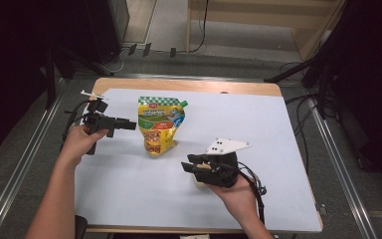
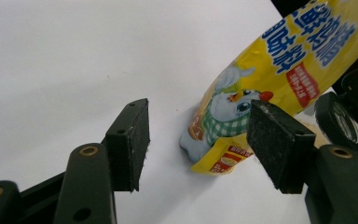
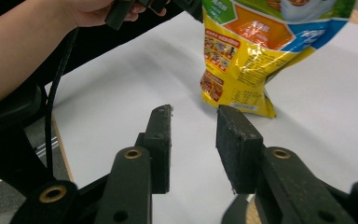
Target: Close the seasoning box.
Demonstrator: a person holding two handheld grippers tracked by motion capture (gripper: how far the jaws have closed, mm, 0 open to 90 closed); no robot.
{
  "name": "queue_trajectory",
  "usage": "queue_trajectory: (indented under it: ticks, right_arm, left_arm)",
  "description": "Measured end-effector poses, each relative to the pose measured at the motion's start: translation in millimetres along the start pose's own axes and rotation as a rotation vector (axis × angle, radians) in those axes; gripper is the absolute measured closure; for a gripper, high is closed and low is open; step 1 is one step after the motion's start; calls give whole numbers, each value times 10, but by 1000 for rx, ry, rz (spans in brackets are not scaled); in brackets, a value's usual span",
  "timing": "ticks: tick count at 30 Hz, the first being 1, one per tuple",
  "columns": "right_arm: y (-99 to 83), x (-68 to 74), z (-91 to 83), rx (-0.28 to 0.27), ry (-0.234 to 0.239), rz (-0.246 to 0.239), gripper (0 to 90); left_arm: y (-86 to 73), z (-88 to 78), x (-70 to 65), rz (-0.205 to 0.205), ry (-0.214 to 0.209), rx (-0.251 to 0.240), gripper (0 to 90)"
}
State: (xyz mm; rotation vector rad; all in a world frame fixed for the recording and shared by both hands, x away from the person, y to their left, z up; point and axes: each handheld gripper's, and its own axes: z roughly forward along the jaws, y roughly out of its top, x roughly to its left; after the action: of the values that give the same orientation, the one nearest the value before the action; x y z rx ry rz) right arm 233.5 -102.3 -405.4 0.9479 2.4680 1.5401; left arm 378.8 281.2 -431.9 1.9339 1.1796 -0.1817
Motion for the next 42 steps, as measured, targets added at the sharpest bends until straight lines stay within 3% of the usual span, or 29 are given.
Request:
queue_trajectory:
  ticks: [7, 14, 32, 42]
  right_arm:
    - [37, -72, -134, -4, -20, 6, 824]
    - [60, -163, -262, 14, -25, 10, 896]
    - [88, -485, -667, 0, -95, 58, 900]
    - [49, -696, -895, -43, -174, 101, 900]
  left_arm:
    - [-10, 68, -22, 13, 16, 29, 396]
    - [-9, 57, -30, 3, -37, 14, 393]
    - [-13, 63, -29, 2, -28, 27, 385]
    - [-17, 68, -26, 3, -29, 31, 385]
